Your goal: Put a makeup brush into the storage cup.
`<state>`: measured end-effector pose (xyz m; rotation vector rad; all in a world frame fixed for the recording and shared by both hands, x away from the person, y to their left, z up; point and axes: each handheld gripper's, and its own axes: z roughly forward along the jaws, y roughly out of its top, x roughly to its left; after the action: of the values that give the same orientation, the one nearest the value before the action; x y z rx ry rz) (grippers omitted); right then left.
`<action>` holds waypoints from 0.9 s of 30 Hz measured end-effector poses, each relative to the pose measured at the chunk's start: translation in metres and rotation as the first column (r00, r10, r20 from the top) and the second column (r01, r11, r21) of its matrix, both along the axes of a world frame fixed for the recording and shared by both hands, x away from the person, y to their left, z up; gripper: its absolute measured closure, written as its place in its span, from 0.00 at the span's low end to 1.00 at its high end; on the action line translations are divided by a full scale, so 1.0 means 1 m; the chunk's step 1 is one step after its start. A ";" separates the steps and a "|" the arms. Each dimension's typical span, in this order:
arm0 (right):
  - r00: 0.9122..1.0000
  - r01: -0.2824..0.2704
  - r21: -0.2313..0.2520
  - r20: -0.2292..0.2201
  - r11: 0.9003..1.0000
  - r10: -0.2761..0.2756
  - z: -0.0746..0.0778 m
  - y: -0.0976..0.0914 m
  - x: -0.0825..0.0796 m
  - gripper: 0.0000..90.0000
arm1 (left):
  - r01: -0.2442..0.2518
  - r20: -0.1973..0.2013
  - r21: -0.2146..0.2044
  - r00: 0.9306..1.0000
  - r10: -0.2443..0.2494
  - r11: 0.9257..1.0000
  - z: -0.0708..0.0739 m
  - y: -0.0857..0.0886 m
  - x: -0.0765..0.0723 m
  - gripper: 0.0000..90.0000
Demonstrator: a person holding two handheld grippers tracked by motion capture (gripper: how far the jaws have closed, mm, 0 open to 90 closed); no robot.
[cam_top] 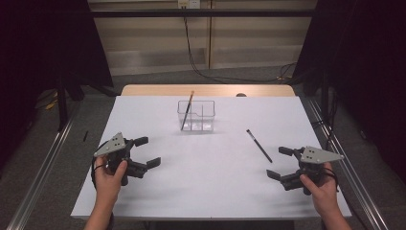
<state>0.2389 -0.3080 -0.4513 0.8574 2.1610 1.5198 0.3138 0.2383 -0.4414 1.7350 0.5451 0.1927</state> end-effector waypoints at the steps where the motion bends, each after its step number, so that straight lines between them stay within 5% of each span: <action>1: 1.000 0.000 -0.001 -0.001 1.000 0.000 0.000 0.000 0.000 0.03 | 0.001 0.002 -0.004 1.000 -0.001 1.000 0.000 0.001 -0.001 0.01; 27: 1.000 0.018 0.005 0.010 1.000 -0.018 -0.001 -0.002 0.007 0.03 | -0.004 -0.001 0.030 1.000 0.004 1.000 -0.007 0.019 -0.014 0.01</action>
<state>0.2463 -0.3105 -0.4523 0.8665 2.1375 1.5186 0.2997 0.2571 -0.4480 1.7636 0.5496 0.2036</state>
